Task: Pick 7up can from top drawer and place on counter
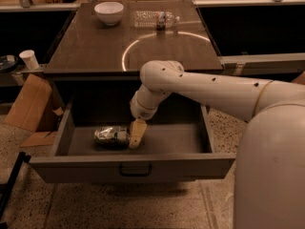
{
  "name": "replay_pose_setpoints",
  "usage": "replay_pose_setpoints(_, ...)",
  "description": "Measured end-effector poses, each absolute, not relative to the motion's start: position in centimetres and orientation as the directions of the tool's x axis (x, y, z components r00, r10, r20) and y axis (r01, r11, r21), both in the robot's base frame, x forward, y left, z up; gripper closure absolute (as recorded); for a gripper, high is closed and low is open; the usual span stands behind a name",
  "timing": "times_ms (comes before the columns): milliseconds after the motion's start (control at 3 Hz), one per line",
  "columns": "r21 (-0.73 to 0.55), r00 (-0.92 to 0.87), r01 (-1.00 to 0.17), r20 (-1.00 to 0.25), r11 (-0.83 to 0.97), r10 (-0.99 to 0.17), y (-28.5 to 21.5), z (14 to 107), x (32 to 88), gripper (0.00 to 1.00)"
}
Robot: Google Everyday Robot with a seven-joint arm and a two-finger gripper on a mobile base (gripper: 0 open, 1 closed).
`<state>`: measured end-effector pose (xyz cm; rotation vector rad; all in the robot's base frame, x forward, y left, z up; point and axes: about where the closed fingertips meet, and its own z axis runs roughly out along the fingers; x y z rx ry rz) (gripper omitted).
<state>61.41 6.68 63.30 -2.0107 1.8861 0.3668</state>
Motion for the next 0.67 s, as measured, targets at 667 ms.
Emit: replay_pose_setpoints(667, -0.086, 0.078, -0.995, -0.465, -0.042, -0.882, 9.7, 62.0, 61.0, 0.0)
